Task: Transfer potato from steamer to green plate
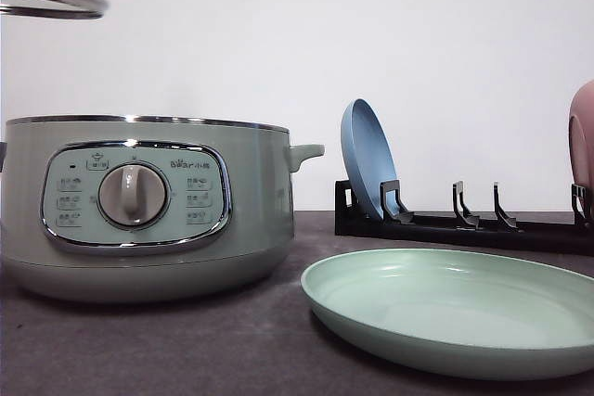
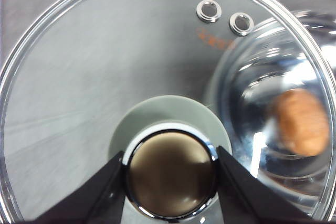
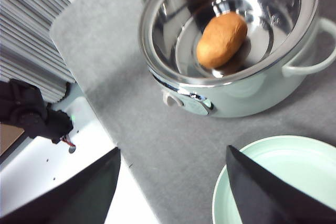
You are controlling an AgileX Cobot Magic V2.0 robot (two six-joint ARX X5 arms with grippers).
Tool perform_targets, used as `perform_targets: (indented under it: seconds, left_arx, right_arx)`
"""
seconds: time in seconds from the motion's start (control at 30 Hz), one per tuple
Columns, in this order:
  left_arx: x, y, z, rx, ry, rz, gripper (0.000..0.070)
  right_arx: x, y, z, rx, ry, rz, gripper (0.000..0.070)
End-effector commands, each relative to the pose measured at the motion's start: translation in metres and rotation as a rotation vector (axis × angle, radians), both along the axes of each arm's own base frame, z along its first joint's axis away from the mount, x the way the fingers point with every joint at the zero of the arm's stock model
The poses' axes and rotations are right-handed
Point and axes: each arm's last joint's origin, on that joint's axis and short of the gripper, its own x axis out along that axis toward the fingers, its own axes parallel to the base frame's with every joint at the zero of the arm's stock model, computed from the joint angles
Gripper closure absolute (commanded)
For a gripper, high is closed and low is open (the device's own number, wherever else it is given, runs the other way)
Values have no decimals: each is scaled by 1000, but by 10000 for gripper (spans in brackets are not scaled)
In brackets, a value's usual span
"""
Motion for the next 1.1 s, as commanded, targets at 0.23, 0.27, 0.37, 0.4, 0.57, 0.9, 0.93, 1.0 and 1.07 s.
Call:
perform_targets:
  seconds: [0.23,0.27,0.37,0.4,0.57,0.9,0.93,1.0,1.07]
  left_arx:
    - [-3,15,14,9,-77,65,700]
    - [-3,15,14,9,-78,66,700]
    - [-3,16,14,9,-78,69,700]
    - [-3,16,14,9,-78,69,700]
    - [-2,16,14,9,-80,69,700]
    - [-2,16,14,8,-82,69,700]
    - [-2,16,14,8,-82,69,700]
    - [-2,16,14,8,-82,69,700]
    - [-2,16,14,8,-82,69,700]
  right_arx:
    - [22,34,-7,-20,56,14,241]
    - [27,41,-6,-29,54,16,227]
    - [42,63,-2,-47,59,32,219]
    - [48,70,0,-53,62,36,218]
    - [77,111,-1,-125,62,41,182]
    - [119,173,-37,-263,34,-7,152]
    - [122,177,-41,-273,32,-10,151]
    - [125,185,-49,-293,29,-13,150]
    - [128,193,-58,-314,20,-20,140]
